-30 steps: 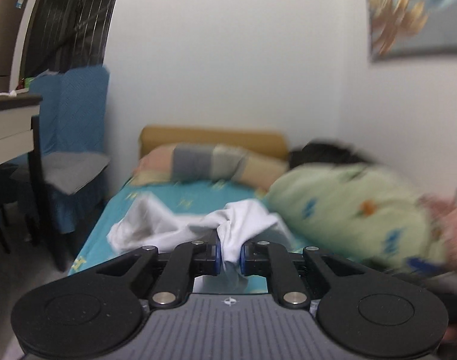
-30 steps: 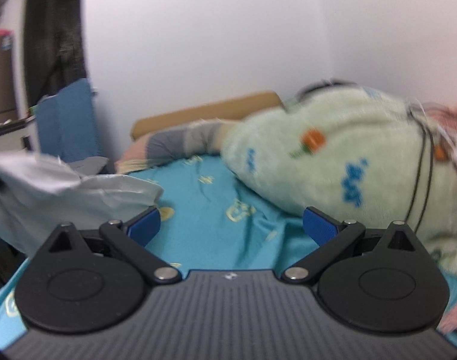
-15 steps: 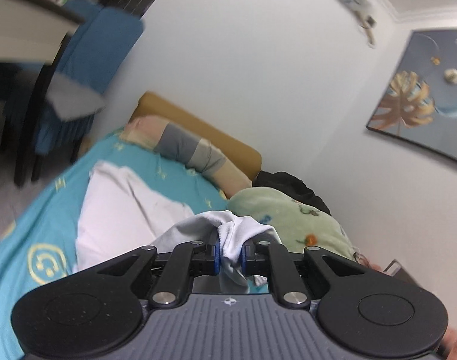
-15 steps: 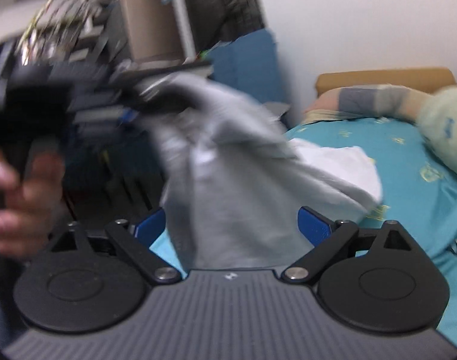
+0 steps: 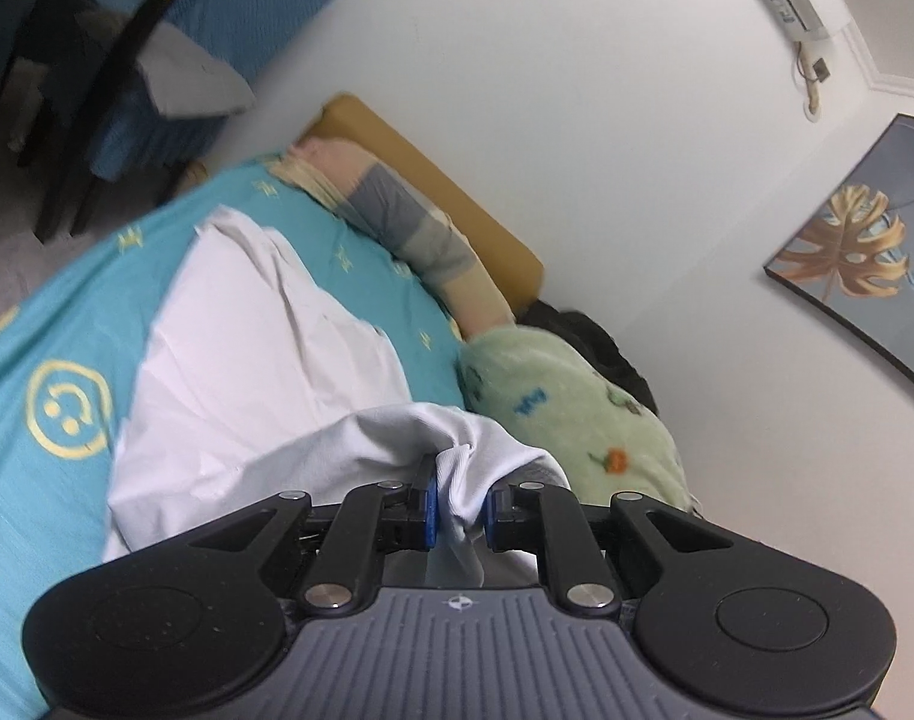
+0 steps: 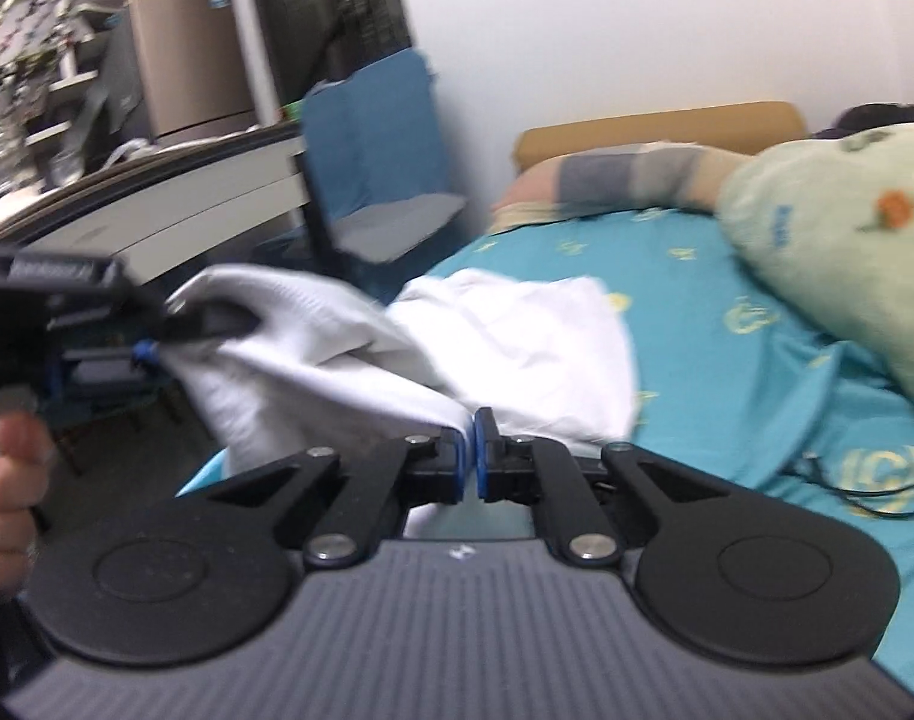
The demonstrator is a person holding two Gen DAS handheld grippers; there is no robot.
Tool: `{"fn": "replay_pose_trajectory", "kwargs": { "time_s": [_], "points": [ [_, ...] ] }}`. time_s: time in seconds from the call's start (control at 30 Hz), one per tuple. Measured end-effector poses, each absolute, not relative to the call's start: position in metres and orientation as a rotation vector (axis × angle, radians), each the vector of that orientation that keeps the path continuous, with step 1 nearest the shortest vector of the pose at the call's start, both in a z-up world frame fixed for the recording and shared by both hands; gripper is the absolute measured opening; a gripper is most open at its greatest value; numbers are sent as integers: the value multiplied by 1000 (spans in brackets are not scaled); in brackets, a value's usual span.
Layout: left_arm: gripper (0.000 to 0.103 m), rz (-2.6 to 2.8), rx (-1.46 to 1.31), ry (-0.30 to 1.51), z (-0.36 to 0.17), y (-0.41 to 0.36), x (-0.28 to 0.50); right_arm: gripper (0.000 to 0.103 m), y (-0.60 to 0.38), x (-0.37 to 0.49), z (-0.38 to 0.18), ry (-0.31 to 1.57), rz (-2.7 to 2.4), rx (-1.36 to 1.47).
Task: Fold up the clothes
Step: 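Grasp the T-shirt with the right gripper while the left gripper holds it up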
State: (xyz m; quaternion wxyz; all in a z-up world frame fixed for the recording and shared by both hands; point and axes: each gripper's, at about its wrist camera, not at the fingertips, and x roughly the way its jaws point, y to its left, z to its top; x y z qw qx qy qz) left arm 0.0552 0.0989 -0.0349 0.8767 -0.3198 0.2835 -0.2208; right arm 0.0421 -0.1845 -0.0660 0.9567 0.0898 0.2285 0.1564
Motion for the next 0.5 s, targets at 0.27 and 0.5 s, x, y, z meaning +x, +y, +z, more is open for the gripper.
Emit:
{"fn": "replay_pose_trajectory", "kwargs": {
  "time_s": [0.27, 0.5],
  "points": [
    [13, -388, -652, 590, -35, 98, 50, 5, -239, 47, -87, 603, -57, 304],
    [13, -203, -573, 600, -34, 98, 70, 12, -284, 44, -135, 791, -217, 568]
  ]
}}
